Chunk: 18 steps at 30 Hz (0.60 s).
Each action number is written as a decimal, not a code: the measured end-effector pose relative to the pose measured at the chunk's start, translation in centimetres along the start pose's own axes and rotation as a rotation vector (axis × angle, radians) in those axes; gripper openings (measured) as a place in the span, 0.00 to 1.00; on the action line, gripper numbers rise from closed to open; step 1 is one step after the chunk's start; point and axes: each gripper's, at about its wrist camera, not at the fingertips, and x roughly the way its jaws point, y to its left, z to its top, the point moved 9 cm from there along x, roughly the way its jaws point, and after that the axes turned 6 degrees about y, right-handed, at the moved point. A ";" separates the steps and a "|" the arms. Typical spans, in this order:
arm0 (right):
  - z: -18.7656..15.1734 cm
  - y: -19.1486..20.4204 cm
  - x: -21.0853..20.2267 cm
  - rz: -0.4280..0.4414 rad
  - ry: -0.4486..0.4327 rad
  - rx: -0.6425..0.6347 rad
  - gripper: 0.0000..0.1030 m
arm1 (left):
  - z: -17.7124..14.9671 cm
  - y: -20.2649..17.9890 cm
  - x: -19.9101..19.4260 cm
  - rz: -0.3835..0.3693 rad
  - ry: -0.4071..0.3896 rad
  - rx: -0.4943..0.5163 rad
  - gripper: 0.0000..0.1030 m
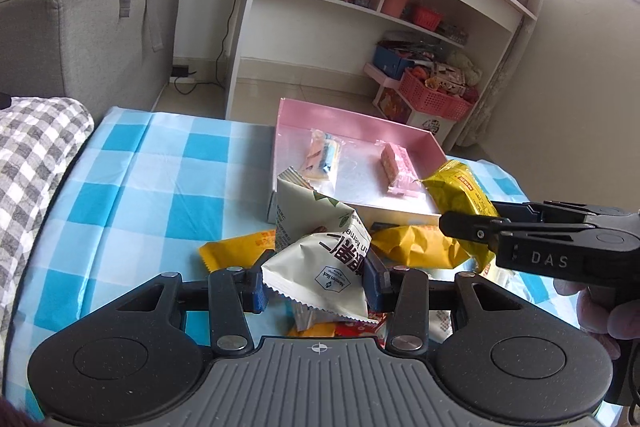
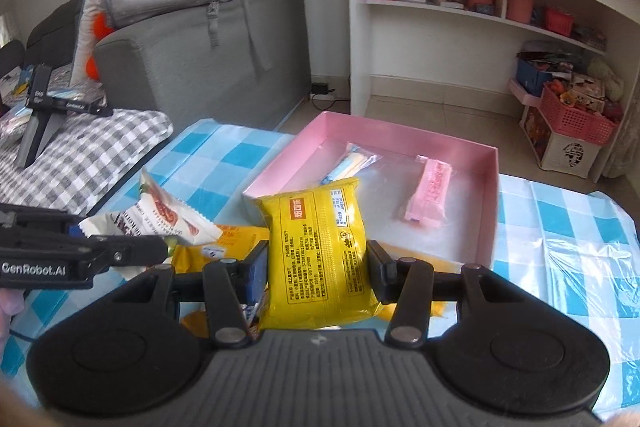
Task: Organize snacks
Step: 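Carry both packs into the pink box and open both grippers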
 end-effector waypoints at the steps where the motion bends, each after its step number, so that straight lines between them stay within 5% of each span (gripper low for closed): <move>1: 0.2 -0.7 0.1 -0.008 -0.003 0.022 0.45 | 0.2 -0.3 0.4 -0.001 0.001 0.001 0.41; 10: 1.7 -5.6 1.9 -0.005 -0.029 0.212 0.45 | 4.1 -2.9 5.1 -0.046 0.027 -0.049 0.41; 18: 2.9 -6.9 4.0 0.001 -0.022 0.184 0.45 | 7.3 -5.3 10.8 -0.043 0.044 -0.001 0.41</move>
